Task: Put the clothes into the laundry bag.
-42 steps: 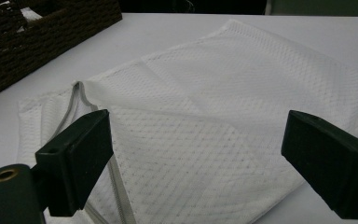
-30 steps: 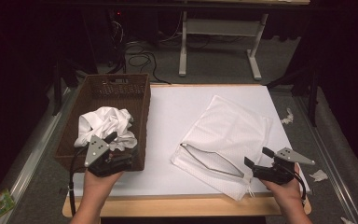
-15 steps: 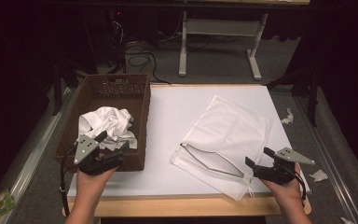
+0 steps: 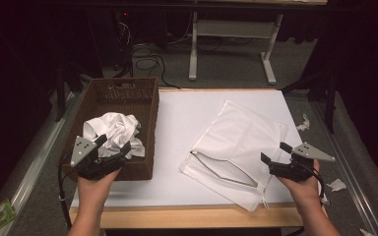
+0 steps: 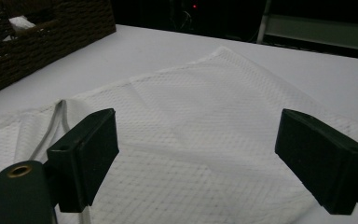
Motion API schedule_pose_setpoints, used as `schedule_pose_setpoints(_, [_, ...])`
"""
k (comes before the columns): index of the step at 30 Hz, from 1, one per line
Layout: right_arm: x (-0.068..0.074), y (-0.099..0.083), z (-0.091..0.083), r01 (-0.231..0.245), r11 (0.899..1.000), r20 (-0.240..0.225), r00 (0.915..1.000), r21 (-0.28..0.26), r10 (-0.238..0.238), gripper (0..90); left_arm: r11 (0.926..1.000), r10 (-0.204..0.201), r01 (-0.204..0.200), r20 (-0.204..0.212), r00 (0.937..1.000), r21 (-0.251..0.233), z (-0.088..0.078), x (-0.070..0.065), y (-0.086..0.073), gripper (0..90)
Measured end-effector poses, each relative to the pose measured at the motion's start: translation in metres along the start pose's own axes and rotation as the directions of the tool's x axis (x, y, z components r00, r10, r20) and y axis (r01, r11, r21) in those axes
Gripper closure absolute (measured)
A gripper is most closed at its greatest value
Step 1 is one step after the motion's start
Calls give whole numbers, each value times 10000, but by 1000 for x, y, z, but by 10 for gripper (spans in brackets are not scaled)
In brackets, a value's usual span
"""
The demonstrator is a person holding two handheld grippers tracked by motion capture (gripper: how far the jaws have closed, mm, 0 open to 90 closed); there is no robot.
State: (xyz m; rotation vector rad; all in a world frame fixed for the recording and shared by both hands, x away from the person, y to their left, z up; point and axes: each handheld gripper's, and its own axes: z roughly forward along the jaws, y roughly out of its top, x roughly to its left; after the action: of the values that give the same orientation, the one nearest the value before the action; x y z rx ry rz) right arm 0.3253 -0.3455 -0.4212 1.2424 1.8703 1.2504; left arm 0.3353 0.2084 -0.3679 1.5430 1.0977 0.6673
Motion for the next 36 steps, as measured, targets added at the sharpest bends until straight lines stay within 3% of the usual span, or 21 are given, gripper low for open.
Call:
schedule_pose_setpoints(3, [-4, -2, -1, -284, 9996, 50, 9996, 51, 284, 142, 9998, -150, 149, 31, 9999, 147, 4, 2, -1, 154])
schedule_pose_setpoints(6, [-3, -4, -2, -405, 9991, -1, 9992, 118, 405, 150, 9994, -47, 51, -117, 9999, 336, 11, 3, 0, 154])
schedule_pose_setpoints(12, [4, -6, 1, -249, 9992, -354, 9990, 311, 260, 153, 9975, 109, -110, 17, 9999, 692, 23, 4, 6, 157])
schedule_pose_setpoints(17, [7, -7, 5, -115, 9991, -714, 9973, 416, 145, 153, 9950, -46, 71, -260, 9997, 994, 32, 12, 15, 157])
schedule_pose_setpoints(20, [8, -7, 4, -157, 9991, -782, 9968, 390, 187, 153, 9936, 222, -164, -510, 9985, 1113, 38, 13, 24, 157])
schedule_pose_setpoints(25, [7, -8, 3, -203, 9991, -874, 9959, 369, 235, 155, 9838, 719, -593, -697, 9950, 1692, 51, 11, 38, 153])
schedule_pose_setpoints(28, [8, -8, 4, -206, 9991, -946, 9952, 383, 241, 155, 9759, 517, -349, -727, 9960, 2153, 61, 13, 44, 150])
schedule_pose_setpoints(30, [10, -9, 4, -219, 9988, -993, 9947, 428, 261, 155, 9637, 639, -394, -850, 9943, 2641, 68, 17, 47, 146])
schedule_pose_setpoints(33, [12, -9, 4, -260, 9985, -1106, 9934, 484, 312, 155, 9351, 660, -271, -986, 9929, 3532, 79, 23, 51, 137])
schedule_pose_setpoints(36, [13, -9, 3, -248, 9984, -1175, 9926, 500, 305, 157, 8949, 465, 1, -933, 9946, 4462, 89, 30, 55, 127])
